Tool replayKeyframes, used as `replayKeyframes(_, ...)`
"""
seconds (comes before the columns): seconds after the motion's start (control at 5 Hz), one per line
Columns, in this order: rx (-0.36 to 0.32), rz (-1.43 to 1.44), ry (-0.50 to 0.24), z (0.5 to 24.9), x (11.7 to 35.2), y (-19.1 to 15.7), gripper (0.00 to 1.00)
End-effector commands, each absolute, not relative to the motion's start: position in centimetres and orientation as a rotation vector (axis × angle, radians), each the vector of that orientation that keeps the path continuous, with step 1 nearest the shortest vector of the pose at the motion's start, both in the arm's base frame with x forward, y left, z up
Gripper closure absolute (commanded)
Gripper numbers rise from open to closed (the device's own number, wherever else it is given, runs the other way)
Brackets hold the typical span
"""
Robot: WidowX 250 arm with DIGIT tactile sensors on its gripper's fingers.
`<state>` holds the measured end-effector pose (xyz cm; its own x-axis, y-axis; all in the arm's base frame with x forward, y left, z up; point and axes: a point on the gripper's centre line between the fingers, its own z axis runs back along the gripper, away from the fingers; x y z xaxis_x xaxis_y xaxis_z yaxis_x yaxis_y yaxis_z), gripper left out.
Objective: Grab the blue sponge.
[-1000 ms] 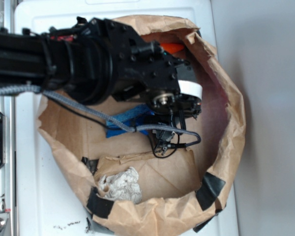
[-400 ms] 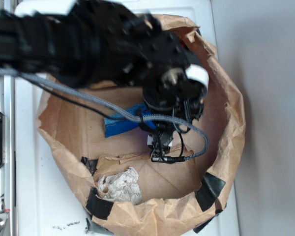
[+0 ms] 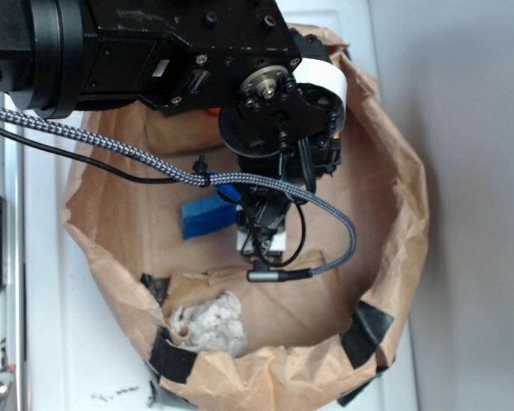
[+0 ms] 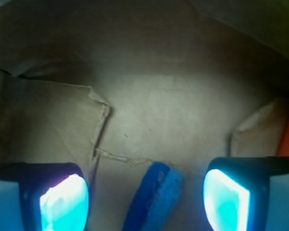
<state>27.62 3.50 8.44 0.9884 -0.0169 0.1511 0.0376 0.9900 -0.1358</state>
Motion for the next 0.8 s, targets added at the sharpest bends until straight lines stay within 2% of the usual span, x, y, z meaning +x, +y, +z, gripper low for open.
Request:
replayKeyframes(0.0,-0.098,0.065,-0.154,9.4,26.7,5.1,0.00)
replayKeyframes(0.2,-0.134,0.204,-0.077,8.2,26.9,5.2,0.00)
replayKeyframes(0.6,-0.093,0.233,-0.112,6.6,25.8,3.2,0.00)
